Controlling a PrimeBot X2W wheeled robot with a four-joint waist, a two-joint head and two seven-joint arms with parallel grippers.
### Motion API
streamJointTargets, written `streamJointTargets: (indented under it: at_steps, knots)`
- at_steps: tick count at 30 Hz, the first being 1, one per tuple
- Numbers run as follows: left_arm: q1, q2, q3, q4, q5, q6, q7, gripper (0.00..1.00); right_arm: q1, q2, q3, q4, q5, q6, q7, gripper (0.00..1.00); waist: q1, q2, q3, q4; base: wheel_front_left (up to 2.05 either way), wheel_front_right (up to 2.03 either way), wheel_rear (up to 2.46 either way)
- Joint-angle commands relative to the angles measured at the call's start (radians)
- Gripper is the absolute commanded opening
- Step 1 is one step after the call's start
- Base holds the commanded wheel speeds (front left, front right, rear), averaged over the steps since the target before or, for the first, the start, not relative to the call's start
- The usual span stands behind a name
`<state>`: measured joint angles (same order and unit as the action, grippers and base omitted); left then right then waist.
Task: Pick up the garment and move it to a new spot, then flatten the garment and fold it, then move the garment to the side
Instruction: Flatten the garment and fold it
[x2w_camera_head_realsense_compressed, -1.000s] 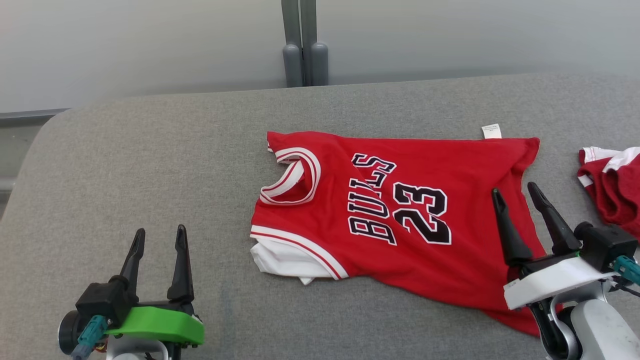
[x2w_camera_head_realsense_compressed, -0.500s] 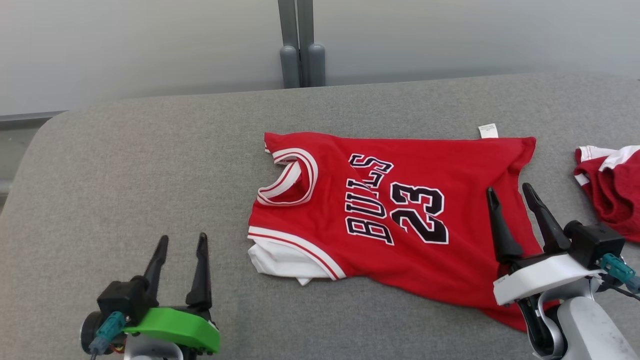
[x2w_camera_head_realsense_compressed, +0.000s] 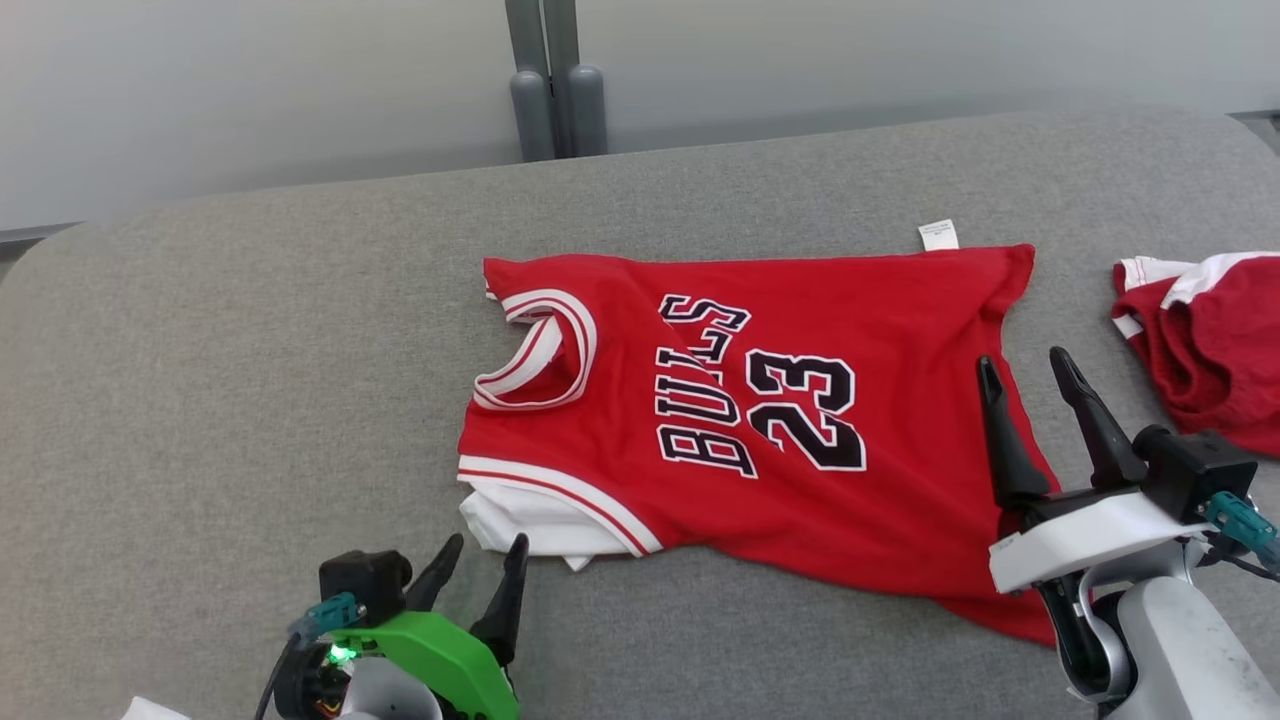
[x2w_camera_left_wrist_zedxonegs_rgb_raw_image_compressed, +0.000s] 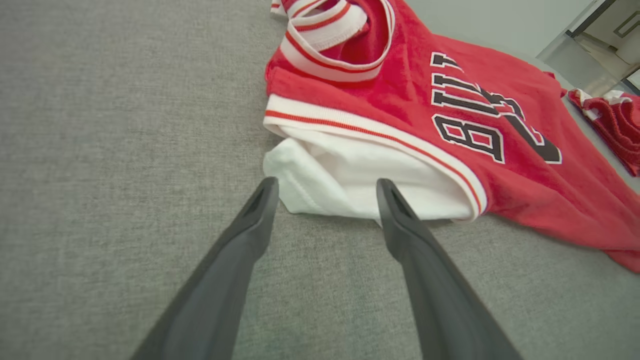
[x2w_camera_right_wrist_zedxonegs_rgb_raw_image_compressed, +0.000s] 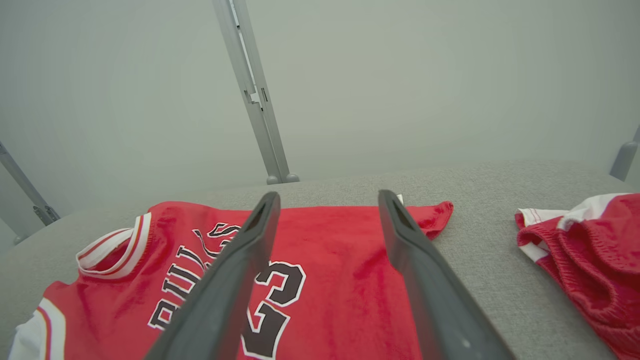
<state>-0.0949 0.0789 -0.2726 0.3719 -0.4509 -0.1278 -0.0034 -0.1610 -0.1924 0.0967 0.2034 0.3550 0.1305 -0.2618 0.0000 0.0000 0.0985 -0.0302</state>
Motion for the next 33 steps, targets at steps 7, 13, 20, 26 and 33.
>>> streamJointTargets:
  at_steps: [7,13,20,26,33]
  knots:
    - [-0.077,0.0,-0.044,0.118,-0.064,-0.004,-0.009,0.86,-0.026,0.008,-0.001,0.003,-0.008,0.0,-0.004,1.0,0.0,0.0,0.035,-0.034,0.0,0.0,0.0]
    - [-0.111,0.019,-0.075,0.165,-0.102,-0.004,-0.04,0.0,-0.026,0.012,-0.007,0.007,-0.01,0.0,-0.004,1.0,0.0,0.0,0.039,-0.03,0.0,0.0,0.0]
    - [-0.122,0.047,-0.097,0.078,-0.093,-0.004,-0.095,0.0,-0.022,0.009,-0.01,0.006,-0.011,0.0,-0.004,1.0,0.0,0.0,0.032,-0.022,0.0,0.0,0.0]
    - [-0.129,0.055,-0.123,-0.102,-0.086,0.006,-0.046,0.0,-0.027,0.014,-0.025,0.004,-0.018,0.0,-0.004,1.0,0.0,0.0,0.038,-0.049,0.0,0.0,0.0]
    - [-0.287,0.028,-0.196,-0.074,-0.102,-0.001,0.074,0.0,-0.05,0.034,-0.016,0.005,-0.021,0.0,-0.004,1.0,0.0,0.0,0.093,-0.118,0.0,0.0,0.0]
